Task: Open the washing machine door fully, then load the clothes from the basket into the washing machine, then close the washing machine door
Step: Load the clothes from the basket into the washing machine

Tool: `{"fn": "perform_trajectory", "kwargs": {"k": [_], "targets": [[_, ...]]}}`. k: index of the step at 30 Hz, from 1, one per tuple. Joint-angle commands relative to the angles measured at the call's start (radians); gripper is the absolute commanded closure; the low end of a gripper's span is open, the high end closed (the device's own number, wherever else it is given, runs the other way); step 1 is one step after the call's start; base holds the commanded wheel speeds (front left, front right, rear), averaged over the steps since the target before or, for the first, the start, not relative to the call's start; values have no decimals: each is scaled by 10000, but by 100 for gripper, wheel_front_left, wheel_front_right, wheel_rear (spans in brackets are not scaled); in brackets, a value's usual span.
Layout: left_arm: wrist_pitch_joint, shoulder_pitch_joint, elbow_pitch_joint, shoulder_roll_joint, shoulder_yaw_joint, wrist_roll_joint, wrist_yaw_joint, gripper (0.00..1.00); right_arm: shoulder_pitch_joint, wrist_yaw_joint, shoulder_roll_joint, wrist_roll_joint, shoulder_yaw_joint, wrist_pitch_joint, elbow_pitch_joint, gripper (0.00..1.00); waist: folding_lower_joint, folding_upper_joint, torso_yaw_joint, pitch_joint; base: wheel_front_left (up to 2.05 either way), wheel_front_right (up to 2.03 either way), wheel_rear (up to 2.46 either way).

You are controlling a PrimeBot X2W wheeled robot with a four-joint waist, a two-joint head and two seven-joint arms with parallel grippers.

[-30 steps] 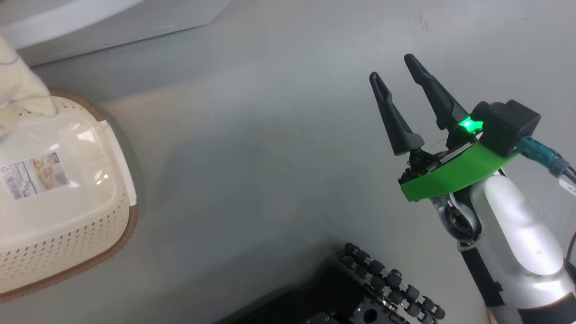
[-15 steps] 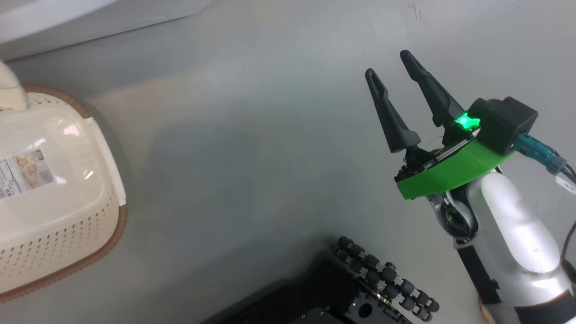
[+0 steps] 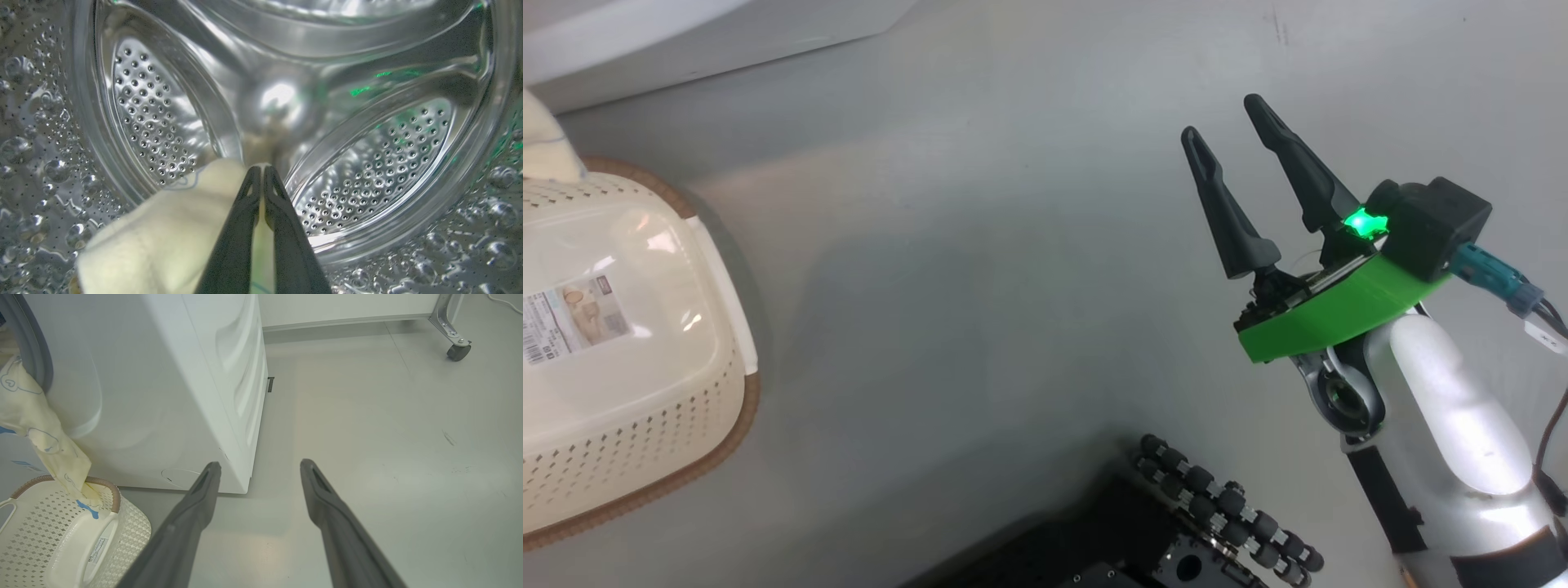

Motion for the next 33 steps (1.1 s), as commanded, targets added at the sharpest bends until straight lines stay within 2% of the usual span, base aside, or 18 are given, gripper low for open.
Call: {"fn": "perform_trajectory", "kwargs": {"k": [1, 2, 3, 4, 13, 18, 26, 33], "targets": [[-24, -68, -30, 303, -127, 146, 54, 69, 274, 100, -104, 47, 69, -65, -203, 0, 0, 0, 58, -66, 0, 0, 0], [-24, -100, 232, 309, -171, 225, 122, 52, 284, 100, -118, 43, 67, -65, -198, 0, 0, 0, 89, -104, 0, 0, 0], [-24, -116, 524, 311, -223, 305, 200, 24, 300, 100, -132, 36, 69, -65, -190, 0, 0, 0, 121, -152, 0, 0, 0], [-24, -139, 799, 286, -272, 350, 234, 0, 320, 100, -146, 30, 66, -65, -181, 0, 0, 0, 156, -200, 0, 0, 0], [-24, -17, 2491, 116, -735, 697, 544, 0, 460, 100, -256, -5, -37, -65, -116, 0, 0, 0, 565, -749, 0, 0, 0], [-24, 304, 3138, -252, -782, 569, 612, 0, 645, 100, -359, -35, -252, -65, -97, 0, 0, 0, 1045, -1101, 0, 0, 0], [-24, 1400, 3238, -825, -884, 388, 547, 0, 871, 100, -517, -70, -416, -65, -40, 0, 0, 0, 1719, -1812, 0, 0, 0], [-24, 2621, 2641, -1330, -1098, 323, 376, 0, 1059, 100, -723, -119, -602, -65, -46, 0, 0, 0, 2262, -2231, 0, 0, 0]]}}
